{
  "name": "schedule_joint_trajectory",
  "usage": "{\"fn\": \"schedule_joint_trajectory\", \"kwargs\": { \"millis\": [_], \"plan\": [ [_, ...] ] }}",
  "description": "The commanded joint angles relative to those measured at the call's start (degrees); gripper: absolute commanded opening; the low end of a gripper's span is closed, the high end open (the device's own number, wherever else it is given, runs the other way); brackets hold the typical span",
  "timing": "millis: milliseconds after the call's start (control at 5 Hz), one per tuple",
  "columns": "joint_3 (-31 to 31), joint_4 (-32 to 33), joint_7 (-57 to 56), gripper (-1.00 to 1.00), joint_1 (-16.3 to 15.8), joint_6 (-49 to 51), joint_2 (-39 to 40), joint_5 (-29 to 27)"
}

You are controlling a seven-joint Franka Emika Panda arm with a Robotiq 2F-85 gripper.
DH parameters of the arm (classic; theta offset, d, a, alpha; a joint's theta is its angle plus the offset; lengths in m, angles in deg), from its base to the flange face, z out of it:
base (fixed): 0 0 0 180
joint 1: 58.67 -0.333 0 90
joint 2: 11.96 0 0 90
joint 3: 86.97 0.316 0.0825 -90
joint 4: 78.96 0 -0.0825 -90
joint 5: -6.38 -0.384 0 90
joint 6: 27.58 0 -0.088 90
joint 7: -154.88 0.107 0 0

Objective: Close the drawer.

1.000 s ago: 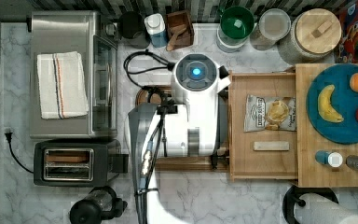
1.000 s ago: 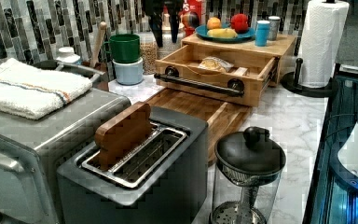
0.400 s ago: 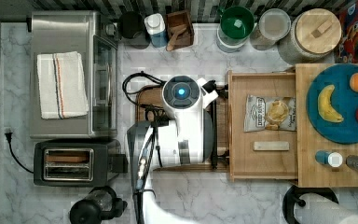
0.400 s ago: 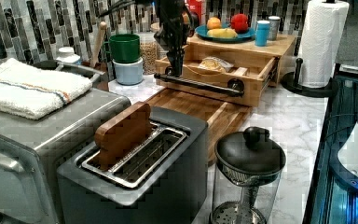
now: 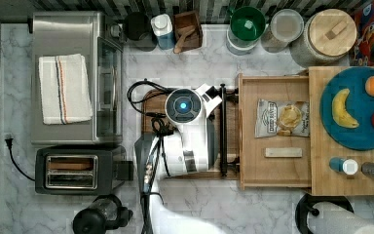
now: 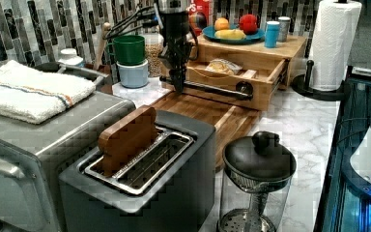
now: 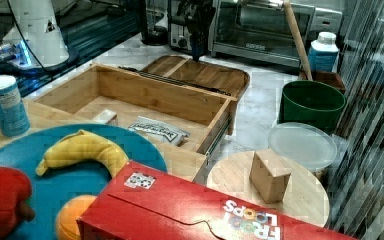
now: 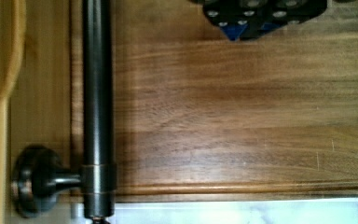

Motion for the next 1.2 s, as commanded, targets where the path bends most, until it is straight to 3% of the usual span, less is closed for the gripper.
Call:
{"fn": "schedule_joint_trajectory", "kwargs": {
  "millis": [200, 600, 1200],
  "plan": [
    [-0.94, 0.59, -7.28, -1.0, 1.69, -0.81, 0.2, 4.77],
    [-3.8, -1.51, -12.48, -1.0, 3.12, -4.08, 4.16, 7.44],
    [-4.58, -4.33, -23.62, -1.0, 10.91, -1.68, 3.5, 10.67]
  ]
}}
